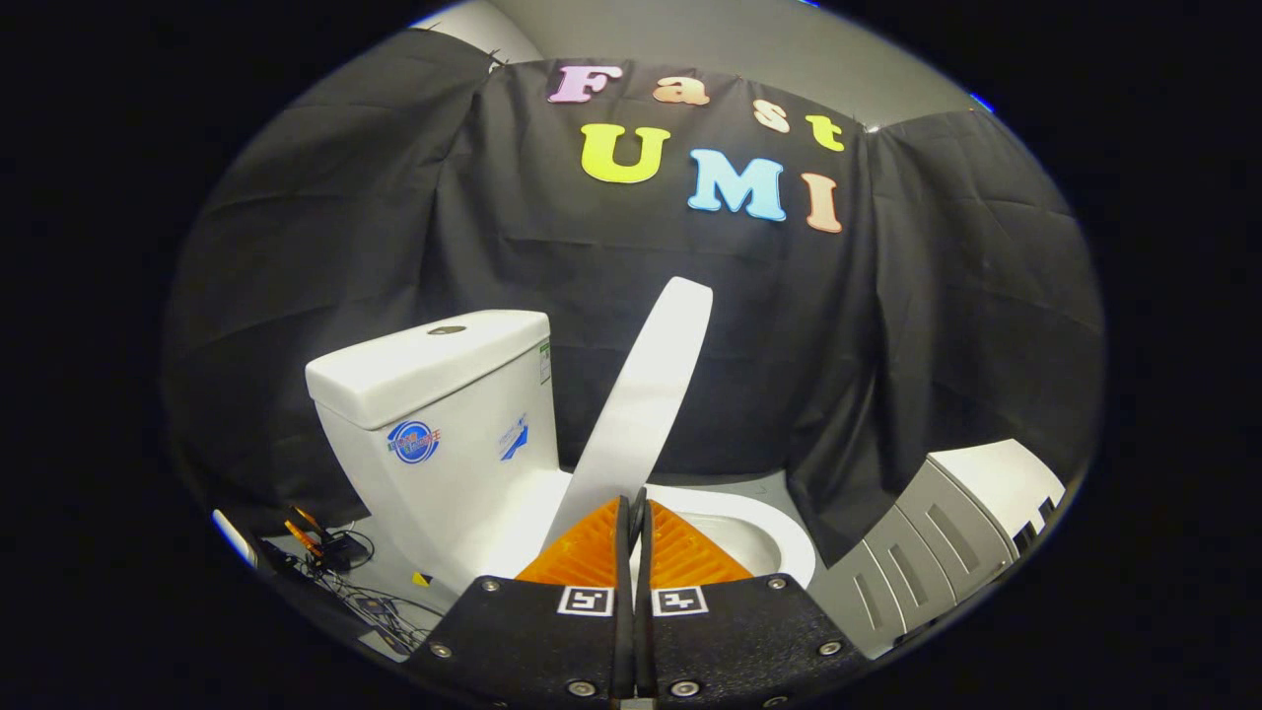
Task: Open the toilet lid.
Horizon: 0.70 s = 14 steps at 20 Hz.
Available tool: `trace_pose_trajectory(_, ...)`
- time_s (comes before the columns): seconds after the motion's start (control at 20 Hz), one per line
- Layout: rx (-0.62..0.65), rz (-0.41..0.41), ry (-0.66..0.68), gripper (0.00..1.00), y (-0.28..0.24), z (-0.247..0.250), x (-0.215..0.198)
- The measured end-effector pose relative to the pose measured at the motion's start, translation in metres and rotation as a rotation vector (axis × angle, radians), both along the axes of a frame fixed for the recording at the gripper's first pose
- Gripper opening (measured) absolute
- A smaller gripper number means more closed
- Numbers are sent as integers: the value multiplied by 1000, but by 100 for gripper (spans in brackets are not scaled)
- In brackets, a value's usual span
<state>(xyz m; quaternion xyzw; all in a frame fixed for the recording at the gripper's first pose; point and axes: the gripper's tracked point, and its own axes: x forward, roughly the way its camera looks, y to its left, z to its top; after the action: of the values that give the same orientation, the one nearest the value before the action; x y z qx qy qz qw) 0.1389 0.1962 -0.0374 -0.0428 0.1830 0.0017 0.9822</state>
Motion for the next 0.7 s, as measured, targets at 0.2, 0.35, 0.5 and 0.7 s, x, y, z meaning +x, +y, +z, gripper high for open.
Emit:
trace_pose_trajectory(0.2, -34, 30, -5, 0, 17, 4, 4)
trace_pose_trajectory(0.35, -54, 51, -10, 0, 32, 6, 6)
trace_pose_trajectory(0.5, -94, 71, -24, 0, 43, 8, 8)
trace_pose_trajectory(0.7, -164, 113, -44, 0, 59, 8, 11)
